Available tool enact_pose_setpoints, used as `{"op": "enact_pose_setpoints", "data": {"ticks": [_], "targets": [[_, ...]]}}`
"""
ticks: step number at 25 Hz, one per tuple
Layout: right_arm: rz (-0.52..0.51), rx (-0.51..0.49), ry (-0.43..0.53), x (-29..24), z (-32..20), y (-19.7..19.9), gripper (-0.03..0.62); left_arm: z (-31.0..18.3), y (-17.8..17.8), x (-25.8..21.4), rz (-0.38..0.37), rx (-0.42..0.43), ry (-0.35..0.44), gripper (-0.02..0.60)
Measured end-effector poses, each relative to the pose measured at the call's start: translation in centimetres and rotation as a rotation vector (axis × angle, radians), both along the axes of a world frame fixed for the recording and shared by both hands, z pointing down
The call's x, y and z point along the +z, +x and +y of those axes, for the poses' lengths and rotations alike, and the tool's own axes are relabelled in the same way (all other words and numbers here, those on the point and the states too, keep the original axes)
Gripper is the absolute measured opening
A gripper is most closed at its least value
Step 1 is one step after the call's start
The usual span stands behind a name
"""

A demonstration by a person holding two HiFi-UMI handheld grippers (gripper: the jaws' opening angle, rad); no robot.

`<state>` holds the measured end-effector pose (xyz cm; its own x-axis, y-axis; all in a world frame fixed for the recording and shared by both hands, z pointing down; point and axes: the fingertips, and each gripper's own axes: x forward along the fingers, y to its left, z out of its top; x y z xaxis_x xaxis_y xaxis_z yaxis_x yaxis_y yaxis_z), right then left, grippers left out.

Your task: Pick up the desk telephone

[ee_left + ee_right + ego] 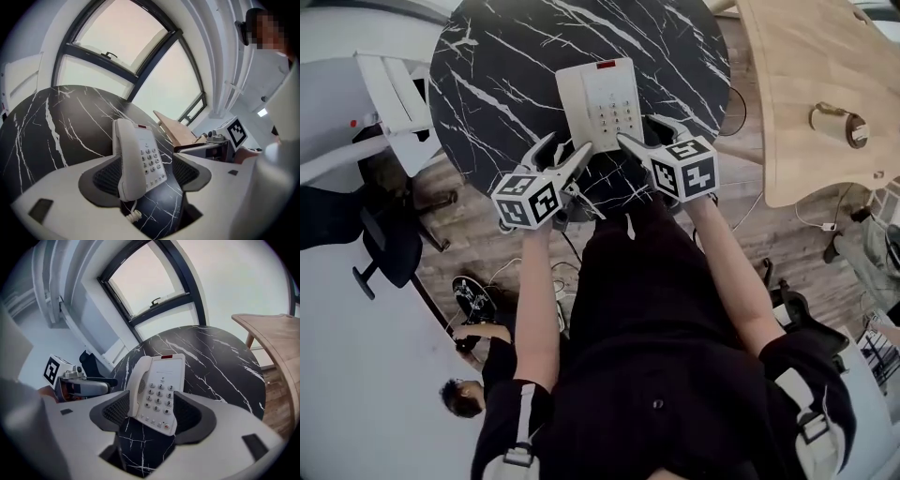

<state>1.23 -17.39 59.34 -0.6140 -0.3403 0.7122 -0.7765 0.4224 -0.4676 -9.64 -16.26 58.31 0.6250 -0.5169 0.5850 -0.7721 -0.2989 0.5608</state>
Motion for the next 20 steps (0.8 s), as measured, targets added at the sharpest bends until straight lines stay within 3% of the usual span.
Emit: {"op": "enact_pose_setpoints", "data": {"ticks": [10,20], "targets": [[0.029,0.006,-0.093,5.5,-1.7,-0.4,0.298,-2.0,-0.1,4.7,-0.006,-0.019,-0.088,0.354],[0.041,0.039,-0.13,8.1,-3.0,-0.2,0.302,-3.2,0.0,6.9,0.09,-0.051,-0.136,0.356]]}}
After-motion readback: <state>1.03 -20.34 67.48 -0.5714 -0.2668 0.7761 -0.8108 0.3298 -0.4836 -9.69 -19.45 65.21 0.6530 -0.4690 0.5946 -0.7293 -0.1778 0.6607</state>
